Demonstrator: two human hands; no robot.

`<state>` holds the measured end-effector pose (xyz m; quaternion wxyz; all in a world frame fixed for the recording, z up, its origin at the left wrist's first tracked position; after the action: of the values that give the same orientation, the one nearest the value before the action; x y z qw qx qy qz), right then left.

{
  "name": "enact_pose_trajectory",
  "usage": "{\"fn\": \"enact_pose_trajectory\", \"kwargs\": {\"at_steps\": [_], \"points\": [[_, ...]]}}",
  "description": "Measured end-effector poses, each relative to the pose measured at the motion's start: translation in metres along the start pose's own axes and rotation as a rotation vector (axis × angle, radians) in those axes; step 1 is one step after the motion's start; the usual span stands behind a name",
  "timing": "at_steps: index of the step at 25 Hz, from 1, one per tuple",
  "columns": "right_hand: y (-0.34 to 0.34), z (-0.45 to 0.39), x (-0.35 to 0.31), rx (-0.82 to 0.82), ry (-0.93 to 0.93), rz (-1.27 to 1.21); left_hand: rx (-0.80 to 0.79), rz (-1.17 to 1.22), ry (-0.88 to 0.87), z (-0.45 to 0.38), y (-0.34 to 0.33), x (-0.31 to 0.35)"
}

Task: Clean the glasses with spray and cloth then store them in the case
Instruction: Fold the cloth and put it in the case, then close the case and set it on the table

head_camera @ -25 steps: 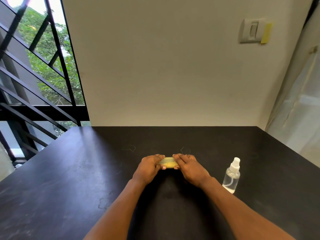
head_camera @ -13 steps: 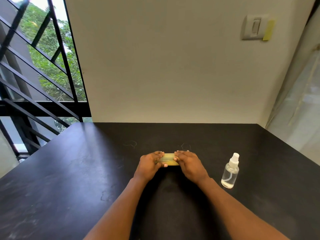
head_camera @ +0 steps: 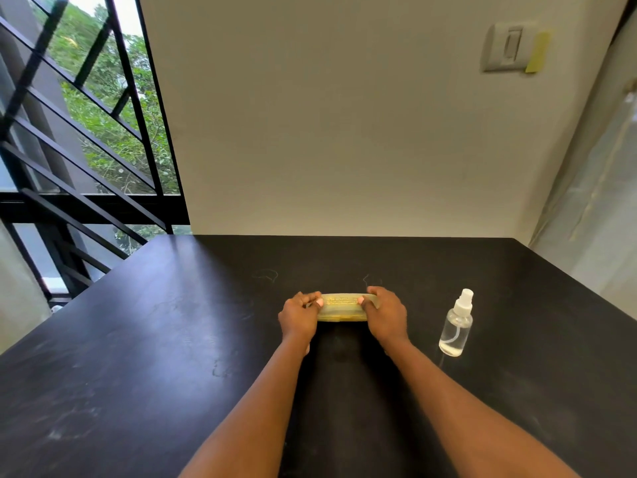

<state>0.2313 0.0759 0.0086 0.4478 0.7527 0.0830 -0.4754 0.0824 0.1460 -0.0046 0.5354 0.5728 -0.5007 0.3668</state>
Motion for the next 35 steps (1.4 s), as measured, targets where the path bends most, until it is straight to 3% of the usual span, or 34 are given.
{"fn": "enact_pose_trajectory", "kwargs": {"at_steps": [3,7,23,35], "points": [[0.001,0.004,0.005,0.020,-0.310,-0.189,0.104,0.234,0.238,0.004,0.000,-0.004],[0.010,0.010,0.009,0.100,-0.463,-0.428,0.155,0.394,0.377,0.009,0.003,-0.007],[0.031,0.060,0.016,0.119,-0.513,-0.487,0.153,0.344,0.433,0.055,0.030,-0.004],[0.032,0.065,0.021,0.118,-0.418,-0.414,0.153,0.258,0.391,0.066,0.033,0.009]]}}
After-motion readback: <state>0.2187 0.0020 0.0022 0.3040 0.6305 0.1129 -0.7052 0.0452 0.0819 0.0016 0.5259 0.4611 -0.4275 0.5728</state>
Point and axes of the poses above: each hand's wrist, its own z-axis away from the middle knuckle, its own y-axis out of the back of the hand, x = y × z, the point moved 3 cm from there along -z, towards the middle knuckle, and after that the axes turned 8 degrees about -y, right-handed, at the moved point
